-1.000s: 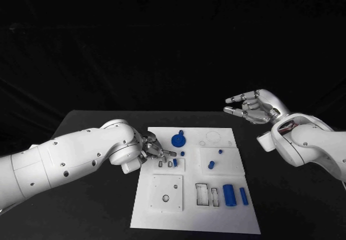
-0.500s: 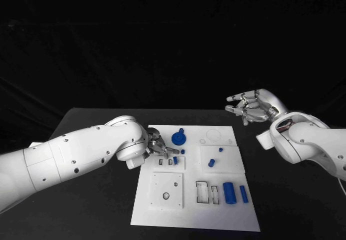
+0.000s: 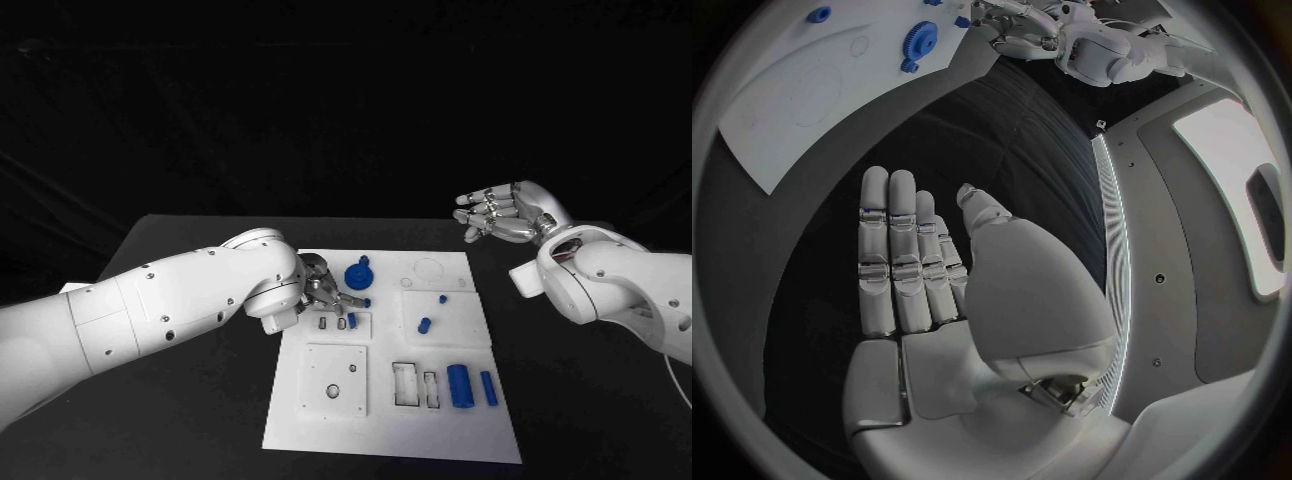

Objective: Assemble the parts on the task board

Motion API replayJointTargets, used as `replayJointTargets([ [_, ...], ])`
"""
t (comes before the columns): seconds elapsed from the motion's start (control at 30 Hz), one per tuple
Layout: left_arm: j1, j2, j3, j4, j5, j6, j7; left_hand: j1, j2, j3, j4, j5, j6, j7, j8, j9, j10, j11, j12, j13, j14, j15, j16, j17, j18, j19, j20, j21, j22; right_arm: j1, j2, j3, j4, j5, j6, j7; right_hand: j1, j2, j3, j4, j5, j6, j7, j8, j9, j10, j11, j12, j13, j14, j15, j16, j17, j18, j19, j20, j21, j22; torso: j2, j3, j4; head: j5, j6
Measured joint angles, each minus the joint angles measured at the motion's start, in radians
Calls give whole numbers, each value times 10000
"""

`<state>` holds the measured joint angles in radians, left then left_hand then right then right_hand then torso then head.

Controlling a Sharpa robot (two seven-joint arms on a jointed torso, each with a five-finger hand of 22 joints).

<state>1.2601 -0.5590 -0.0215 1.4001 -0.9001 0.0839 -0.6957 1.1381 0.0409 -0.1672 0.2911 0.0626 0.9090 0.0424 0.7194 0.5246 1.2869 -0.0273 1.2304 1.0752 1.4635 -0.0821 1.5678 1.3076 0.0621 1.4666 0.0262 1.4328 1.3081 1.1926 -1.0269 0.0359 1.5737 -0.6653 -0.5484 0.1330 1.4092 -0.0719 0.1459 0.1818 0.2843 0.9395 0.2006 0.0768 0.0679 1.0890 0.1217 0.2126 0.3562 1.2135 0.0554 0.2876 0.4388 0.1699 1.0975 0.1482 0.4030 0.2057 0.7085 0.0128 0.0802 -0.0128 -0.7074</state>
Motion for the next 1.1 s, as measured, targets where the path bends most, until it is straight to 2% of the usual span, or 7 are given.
replayJointTargets([
  [0.1,3,50,-1,-39,-14,81,-4,0,0,0,0,5,-34,-34,59,50,19,-18,13,50,0,0,0,0,0,0,0,49,-1,-8,67,-23,-76,284,136,124,84,-84,99,-97,-58,-29,65,0,0,67,68,-378,-705,-103,104,-636,-476,0,41,168,-608,-402,5,-1,-7,10,-5],
  [0.43,4,210,-8,-144,-55,383,-13,40,39,-27,-28,58,-33,-34,64,91,33,-33,54,96,0,1,0,-1,1,0,1,49,-2,-29,200,-71,-218,957,534,509,83,-83,257,-234,-57,-59,126,0,-1,154,158,-627,-1781,-60,215,-1267,-1190,0,206,332,-1437,-958,10,0,-6,16,-43],
  [0.77,5,294,-10,-189,-99,517,-17,132,127,-27,-28,98,-33,-33,162,185,103,-30,158,173,39,-38,0,-2,1,0,1,123,-3,-32,227,-85,-262,1209,732,650,80,-86,215,-330,-57,-89,156,0,-3,189,195,-666,-2057,44,253,-1345,-1366,-1,332,308,-1610,-1091,9,-6,0,2,-78],
  [0.83,5,302,-10,-203,-108,541,-17,197,62,-27,-27,140,-70,-70,162,212,103,-31,158,183,39,-38,0,-2,1,0,1,122,-3,-33,236,-87,-263,1230,754,661,41,-125,215,-331,-57,-89,156,0,-3,189,195,-666,-2097,50,247,-1384,-1391,0,367,342,-1610,-1109,9,-10,0,11,-83],
  [1.1,5,325,-9,-309,-138,631,-19,250,116,-27,-27,140,-70,-71,199,255,140,-67,206,247,38,-38,0,-3,2,0,1,160,-4,-38,297,-93,-279,1281,833,676,38,-122,215,-331,-57,-90,156,0,-4,189,195,-666,-2152,49,248,-1385,-1430,-1,367,343,-1687,-1138,7,-11,-1,26,-103],
])
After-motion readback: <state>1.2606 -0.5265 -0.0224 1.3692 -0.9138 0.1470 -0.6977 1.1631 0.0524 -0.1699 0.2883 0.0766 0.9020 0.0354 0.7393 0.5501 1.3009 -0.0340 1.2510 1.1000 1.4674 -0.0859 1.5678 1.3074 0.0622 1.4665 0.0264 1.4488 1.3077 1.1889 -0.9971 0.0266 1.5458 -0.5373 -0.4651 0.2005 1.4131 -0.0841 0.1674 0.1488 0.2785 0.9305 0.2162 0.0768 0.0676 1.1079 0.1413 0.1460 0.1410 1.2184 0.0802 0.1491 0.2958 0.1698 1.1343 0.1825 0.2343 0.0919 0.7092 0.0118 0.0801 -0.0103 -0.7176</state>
